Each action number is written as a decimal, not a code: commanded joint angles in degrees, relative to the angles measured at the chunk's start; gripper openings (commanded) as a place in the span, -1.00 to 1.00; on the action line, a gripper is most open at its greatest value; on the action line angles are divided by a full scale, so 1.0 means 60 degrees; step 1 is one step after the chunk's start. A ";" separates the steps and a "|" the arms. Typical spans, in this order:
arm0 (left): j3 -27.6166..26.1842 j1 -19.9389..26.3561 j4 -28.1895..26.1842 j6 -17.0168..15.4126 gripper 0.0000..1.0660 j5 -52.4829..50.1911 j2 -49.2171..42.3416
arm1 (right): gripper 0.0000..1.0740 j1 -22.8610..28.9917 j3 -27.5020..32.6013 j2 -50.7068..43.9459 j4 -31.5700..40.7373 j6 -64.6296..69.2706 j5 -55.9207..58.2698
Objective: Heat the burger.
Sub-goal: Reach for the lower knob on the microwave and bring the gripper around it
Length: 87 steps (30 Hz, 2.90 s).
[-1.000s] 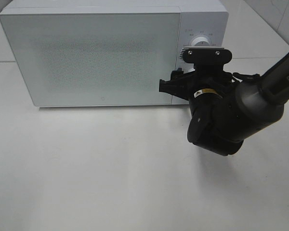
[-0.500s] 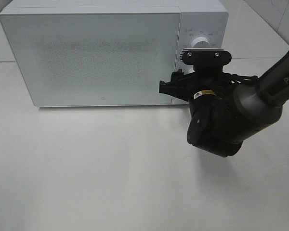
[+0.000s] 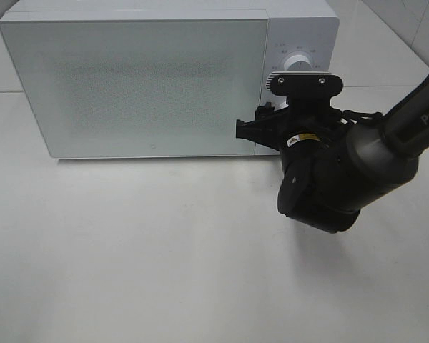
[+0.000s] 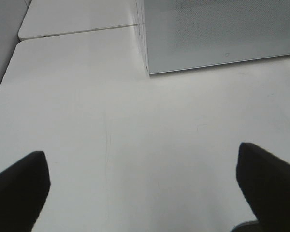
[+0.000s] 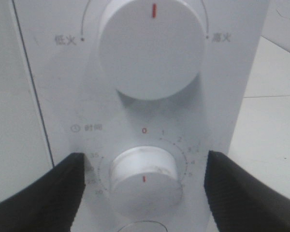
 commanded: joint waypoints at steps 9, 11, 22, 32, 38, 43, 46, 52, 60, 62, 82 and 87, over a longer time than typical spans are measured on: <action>0.0038 0.0019 -0.0057 -0.0048 0.83 0.0029 -0.0153 | 0.29 -0.0029 -0.0086 0.0010 0.0000 -0.0048 -0.1528; 0.0038 0.0019 -0.0057 -0.0048 0.83 0.0029 -0.0153 | 0.29 -0.0029 -0.0086 0.0010 0.0000 -0.0048 -0.1499; 0.0038 0.0019 -0.0057 -0.0048 0.83 0.0029 -0.0153 | 0.30 -0.0029 -0.0076 0.0201 0.0000 -0.0019 -0.1308; 0.0038 0.0019 -0.0057 -0.0048 0.83 0.0029 -0.0153 | 0.30 -0.0029 -0.0076 0.0201 -0.0010 -0.0019 -0.1308; 0.0038 0.0019 -0.0057 -0.0048 0.83 0.0029 -0.0153 | 0.30 -0.0029 -0.0076 0.0201 -0.0010 -0.0057 -0.1518; 0.0038 0.0019 -0.0057 -0.0048 0.83 0.0029 -0.0153 | 0.25 -0.0029 -0.0076 0.0201 -0.0010 -0.0229 -0.1595; 0.0038 0.0019 -0.0057 -0.0048 0.83 0.0029 -0.0153 | 0.14 -0.0029 -0.0076 0.0201 0.0000 -0.0286 -0.1671; 0.0038 0.0019 -0.0057 -0.0048 0.83 0.0029 -0.0153 | -0.42 -0.0029 -0.0076 0.0201 0.0000 -0.0602 -0.1767; 0.0038 0.0019 -0.0057 -0.0048 0.83 0.0029 -0.0153 | -0.90 -0.0029 -0.0076 0.0201 -0.0010 -0.0907 -0.1757; 0.0038 0.0019 -0.0057 -0.0048 0.83 0.0029 -0.0153 | -0.94 -0.0029 -0.0076 0.0201 -0.0038 -0.0907 -0.1748; 0.0038 0.0019 -0.0057 -0.0048 0.83 0.0029 -0.0153 | -1.00 -0.0029 -0.0076 0.0201 -0.0659 0.0153 -0.1776; 0.0038 0.0019 -0.0057 -0.0048 0.83 0.0029 -0.0153 | -1.00 -0.0029 -0.0076 0.0201 -0.1270 0.1165 -0.1833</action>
